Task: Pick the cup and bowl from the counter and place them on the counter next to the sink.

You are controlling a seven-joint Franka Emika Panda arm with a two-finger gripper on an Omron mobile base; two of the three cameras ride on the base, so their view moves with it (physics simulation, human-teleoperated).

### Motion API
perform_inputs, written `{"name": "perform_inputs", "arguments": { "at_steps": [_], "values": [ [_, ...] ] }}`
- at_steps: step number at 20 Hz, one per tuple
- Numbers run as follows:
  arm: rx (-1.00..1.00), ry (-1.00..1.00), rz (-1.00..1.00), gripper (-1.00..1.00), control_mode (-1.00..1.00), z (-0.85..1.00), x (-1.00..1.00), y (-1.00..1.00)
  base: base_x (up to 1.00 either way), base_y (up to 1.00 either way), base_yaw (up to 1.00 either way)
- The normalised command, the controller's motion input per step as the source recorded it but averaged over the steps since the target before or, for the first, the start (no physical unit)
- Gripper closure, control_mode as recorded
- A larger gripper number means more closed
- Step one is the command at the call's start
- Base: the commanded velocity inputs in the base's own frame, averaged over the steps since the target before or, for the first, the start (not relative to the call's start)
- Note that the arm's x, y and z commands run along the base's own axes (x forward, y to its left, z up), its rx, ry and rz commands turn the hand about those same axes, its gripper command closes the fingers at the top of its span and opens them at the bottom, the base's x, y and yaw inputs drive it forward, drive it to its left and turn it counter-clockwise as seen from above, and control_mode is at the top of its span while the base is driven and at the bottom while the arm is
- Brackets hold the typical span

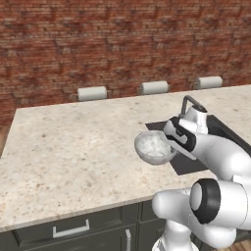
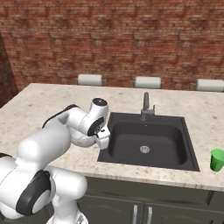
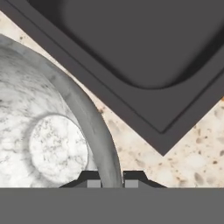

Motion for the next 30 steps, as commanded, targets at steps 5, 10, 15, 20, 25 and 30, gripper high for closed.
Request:
{"name": "perform_inputs", "arguments": {
  "at_steps": [5,10,15,20,25,30],
  "values": [
    [-0.01,0.04,0.00,1.00,-1.00,-0.33,0.00,0.00,0.00,0.00,0.00],
    [-0.03,0.08,0.00,1.00,-1.00,-0.29,0.00,0.00,0.00,0.00,0.00],
    [-0.03,0.08,0.00,1.00,-1.00,-0.20,0.00,0.00,0.00,0.00,0.00],
    [0.00,0.04,0.00,1.00,-1.00,-0.02,0.00,0.00,0.00,0.00,0.00],
    [0.00,0.00,0.00,-1.00,-1.00,0.00,-0.01,0.00,0.00,0.00,0.00],
    [0.00,0.00,0.00,-1.00,-1.00,0.00,-0.17,0.00,0.00,0.00,0.00]
  ]
}}
